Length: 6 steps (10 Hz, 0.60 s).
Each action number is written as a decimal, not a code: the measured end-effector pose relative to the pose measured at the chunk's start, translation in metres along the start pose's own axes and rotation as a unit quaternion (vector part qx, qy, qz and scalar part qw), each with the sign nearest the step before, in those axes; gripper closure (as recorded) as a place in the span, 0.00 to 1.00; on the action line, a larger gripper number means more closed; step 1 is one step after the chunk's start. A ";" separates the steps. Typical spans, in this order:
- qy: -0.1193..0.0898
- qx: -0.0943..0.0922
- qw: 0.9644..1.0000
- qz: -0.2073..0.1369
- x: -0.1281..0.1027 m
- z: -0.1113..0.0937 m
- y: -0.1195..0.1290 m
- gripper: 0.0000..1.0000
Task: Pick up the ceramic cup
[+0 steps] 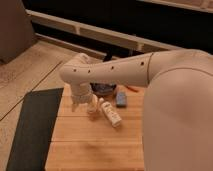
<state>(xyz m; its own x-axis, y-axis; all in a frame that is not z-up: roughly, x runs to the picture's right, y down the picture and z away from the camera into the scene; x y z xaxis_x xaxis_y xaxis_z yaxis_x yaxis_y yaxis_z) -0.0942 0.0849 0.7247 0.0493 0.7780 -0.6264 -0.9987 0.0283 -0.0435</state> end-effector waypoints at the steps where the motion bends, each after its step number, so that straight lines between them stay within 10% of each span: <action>1: -0.019 -0.004 1.000 0.002 -0.016 -0.003 -0.008 0.35; 6: -0.077 -0.041 0.996 -0.011 -0.066 -0.010 -0.034 0.35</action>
<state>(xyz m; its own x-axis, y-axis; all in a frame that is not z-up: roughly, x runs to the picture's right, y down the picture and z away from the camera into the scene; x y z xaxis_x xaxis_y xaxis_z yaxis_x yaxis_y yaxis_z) -0.0633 0.0259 0.7598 0.0623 0.8645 -0.4988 -0.9924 0.0007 -0.1227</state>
